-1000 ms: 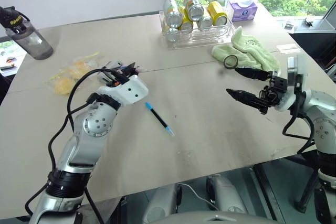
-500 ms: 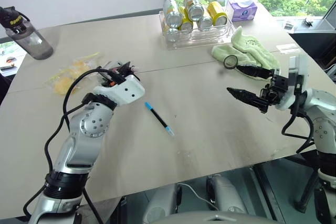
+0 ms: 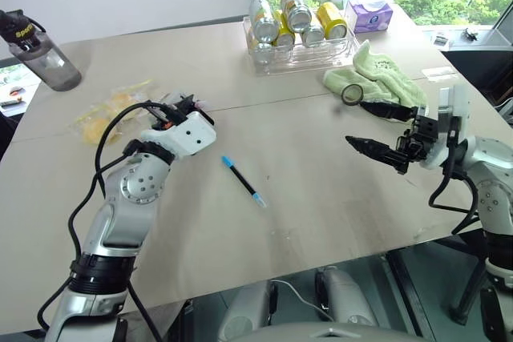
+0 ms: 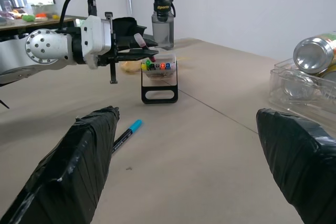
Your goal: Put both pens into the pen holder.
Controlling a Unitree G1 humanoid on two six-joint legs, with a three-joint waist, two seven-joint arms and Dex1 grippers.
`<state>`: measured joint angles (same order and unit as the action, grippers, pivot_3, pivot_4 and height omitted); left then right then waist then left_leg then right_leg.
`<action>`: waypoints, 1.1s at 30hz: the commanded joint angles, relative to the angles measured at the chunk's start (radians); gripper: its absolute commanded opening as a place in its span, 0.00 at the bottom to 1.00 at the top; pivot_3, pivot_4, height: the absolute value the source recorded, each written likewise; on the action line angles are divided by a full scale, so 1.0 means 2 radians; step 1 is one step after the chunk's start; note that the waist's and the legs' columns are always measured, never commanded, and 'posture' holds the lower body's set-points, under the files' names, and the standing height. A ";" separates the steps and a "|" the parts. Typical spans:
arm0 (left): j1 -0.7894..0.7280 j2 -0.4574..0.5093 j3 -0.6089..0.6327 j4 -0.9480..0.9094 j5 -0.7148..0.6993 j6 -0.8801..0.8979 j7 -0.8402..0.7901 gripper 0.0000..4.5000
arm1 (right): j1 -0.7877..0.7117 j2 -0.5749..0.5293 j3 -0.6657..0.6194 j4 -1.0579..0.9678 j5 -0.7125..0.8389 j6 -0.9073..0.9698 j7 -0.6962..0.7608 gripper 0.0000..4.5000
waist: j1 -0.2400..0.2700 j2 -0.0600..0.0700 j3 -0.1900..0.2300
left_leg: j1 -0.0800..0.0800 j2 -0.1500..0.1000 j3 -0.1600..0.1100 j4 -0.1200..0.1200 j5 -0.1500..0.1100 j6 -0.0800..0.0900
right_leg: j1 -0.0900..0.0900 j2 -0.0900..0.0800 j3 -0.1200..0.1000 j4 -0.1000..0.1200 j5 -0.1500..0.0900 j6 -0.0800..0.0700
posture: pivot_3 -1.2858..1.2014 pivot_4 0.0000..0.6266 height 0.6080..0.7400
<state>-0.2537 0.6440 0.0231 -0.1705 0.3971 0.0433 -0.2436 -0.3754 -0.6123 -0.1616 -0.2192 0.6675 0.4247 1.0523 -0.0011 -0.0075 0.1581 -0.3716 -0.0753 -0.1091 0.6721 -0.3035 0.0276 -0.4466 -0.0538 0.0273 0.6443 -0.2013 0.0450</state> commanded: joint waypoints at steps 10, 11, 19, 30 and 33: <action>-0.046 -0.011 0.015 0.046 -0.060 -0.023 -0.023 0.51 | 0.006 -0.005 -0.003 -0.028 0.003 -0.009 -0.005 1.00 | -0.001 0.000 0.000 | 0.000 0.000 0.000 0.001 0.000 0.000 | 0.000 0.000 0.000 0.001 0.000 0.000 | 0.52 0.24 0.99; -0.050 -0.010 0.016 0.047 -0.060 -0.022 -0.023 0.57 | 0.007 -0.005 -0.003 -0.029 0.003 -0.010 -0.006 1.00 | -0.001 0.000 0.000 | 0.000 0.000 0.000 0.001 0.000 0.000 | 0.000 0.000 0.000 0.001 0.000 0.000 | 0.52 0.24 0.99; -0.048 -0.009 0.029 0.037 -0.051 0.001 -0.004 0.99 | 0.017 -0.007 -0.006 -0.034 0.002 -0.011 -0.009 1.00 | -0.003 0.000 0.000 | 0.000 0.000 0.000 0.001 0.000 0.000 | 0.000 0.000 0.000 0.001 0.000 0.000 | 0.52 0.24 0.99; -0.051 -0.018 0.039 0.034 -0.057 0.019 0.009 0.99 | 0.015 -0.010 -0.005 -0.031 -0.002 -0.010 -0.009 1.00 | -0.003 0.000 0.000 | 0.000 0.000 0.000 0.001 0.000 0.000 | 0.000 0.000 0.000 0.001 0.000 0.000 | 0.52 0.24 0.99; -0.048 -0.023 0.039 0.026 -0.063 0.022 0.005 0.99 | 0.014 -0.011 -0.005 -0.032 -0.002 -0.009 -0.008 1.00 | -0.003 0.000 0.000 | 0.000 0.000 0.000 0.001 0.000 0.000 | 0.000 0.000 0.000 0.001 0.000 0.000 | 0.52 0.24 0.99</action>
<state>-0.3480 0.5957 0.0779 -0.0691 0.2815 0.0864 -0.2403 -0.3354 -0.6210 -0.1616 -0.2564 0.6580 0.4234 1.0343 -0.0072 -0.0078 0.1579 -0.3716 -0.0756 -0.1091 0.6744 -0.3035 0.0276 -0.4466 -0.0538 0.0273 0.6465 -0.2013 0.0451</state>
